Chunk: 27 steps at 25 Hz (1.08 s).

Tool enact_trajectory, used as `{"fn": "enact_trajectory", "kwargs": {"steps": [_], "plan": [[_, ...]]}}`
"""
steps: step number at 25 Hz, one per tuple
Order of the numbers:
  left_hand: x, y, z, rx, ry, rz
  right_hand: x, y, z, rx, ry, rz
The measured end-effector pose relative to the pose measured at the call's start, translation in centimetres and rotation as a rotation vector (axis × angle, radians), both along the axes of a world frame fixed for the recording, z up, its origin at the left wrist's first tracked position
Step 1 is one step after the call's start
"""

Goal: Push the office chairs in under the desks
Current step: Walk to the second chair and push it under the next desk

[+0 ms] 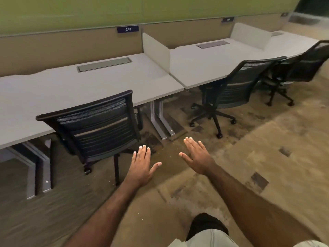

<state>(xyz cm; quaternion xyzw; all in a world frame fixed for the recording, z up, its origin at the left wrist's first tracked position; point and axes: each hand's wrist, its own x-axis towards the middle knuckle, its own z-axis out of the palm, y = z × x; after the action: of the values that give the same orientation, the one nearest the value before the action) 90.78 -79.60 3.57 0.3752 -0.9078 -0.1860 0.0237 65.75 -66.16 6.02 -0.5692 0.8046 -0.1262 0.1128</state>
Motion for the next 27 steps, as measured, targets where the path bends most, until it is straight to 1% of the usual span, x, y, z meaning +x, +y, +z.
{"fn": "enact_trajectory", "kwargs": {"steps": [1,6,10,13,19,21,23,27], "plan": [[-0.2,0.4,0.0,-0.002,-0.002,-0.004,-0.2,0.6,-0.1,0.001,-0.006,-0.014],[-7.5,4.1,-0.4,-0.018,0.003,-0.146,-6.4,7.7,-1.1,-0.013,-0.037,-0.186],[-14.4,8.0,-0.7,-0.009,-0.012,-0.245,-11.6,13.7,-2.1,-0.006,-0.054,-0.303],[-20.6,11.4,-1.0,-0.004,-0.009,-0.369,-16.0,18.5,-3.0,0.017,-0.060,-0.402],[-32.1,17.1,-1.9,-0.046,-0.032,-0.518,-23.9,27.5,-4.7,0.007,-0.062,-0.580],[-35.4,18.7,-2.6,-0.042,-0.043,-0.552,-25.9,30.2,-5.3,-0.005,-0.067,-0.637],[-38.7,20.1,-3.2,-0.026,-0.058,-0.581,-27.9,32.8,-5.5,-0.016,-0.117,-0.694],[-44.7,22.6,-4.3,-0.015,-0.074,-0.634,-31.5,36.6,-5.6,0.004,-0.132,-0.747]]}}
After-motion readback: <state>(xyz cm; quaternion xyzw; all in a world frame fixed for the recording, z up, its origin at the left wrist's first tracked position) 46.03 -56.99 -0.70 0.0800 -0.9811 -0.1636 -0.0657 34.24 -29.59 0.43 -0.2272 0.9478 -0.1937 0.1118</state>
